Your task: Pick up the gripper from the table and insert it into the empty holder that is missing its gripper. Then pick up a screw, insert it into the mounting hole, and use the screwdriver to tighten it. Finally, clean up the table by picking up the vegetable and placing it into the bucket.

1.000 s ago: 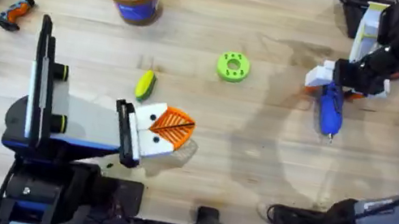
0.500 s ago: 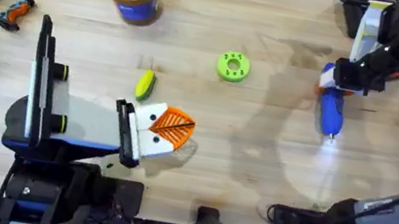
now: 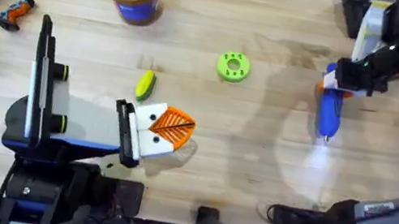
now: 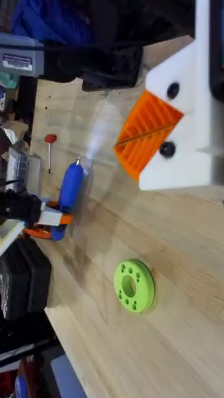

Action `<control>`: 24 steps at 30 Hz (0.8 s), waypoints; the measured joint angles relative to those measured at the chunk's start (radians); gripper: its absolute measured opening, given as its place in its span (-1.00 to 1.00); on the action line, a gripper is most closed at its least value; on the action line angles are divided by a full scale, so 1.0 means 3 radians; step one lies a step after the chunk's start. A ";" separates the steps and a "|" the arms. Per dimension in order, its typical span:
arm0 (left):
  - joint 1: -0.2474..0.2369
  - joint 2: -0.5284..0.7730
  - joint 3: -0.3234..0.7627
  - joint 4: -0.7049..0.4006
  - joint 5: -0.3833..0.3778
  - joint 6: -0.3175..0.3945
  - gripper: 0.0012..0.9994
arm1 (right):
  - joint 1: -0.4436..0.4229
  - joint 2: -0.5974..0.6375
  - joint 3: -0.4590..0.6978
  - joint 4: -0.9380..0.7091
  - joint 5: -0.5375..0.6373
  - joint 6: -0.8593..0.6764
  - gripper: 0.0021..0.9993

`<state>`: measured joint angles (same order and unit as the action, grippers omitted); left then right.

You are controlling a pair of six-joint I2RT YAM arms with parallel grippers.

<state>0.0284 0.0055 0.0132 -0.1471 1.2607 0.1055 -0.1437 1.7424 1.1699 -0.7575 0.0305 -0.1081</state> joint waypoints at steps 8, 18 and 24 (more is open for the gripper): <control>0.0000 0.0000 0.0000 0.0000 0.0000 0.0000 -0.99 | 0.0211 -0.1073 0.0200 -0.0003 -0.0117 0.0030 -0.95; 0.0000 0.0000 0.0000 0.0000 0.0000 0.0000 -0.99 | 0.0638 -0.2293 0.0319 0.0516 -0.0373 0.0144 -0.95; 0.0000 0.0000 0.0000 0.0000 0.0001 0.0000 -0.99 | 0.0877 -0.2604 0.0332 0.0727 -0.0766 0.0294 -0.95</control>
<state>0.0284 0.0055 0.0132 -0.1471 1.2610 0.1055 0.1192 0.9613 1.2694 -0.5394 -0.1992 -0.0200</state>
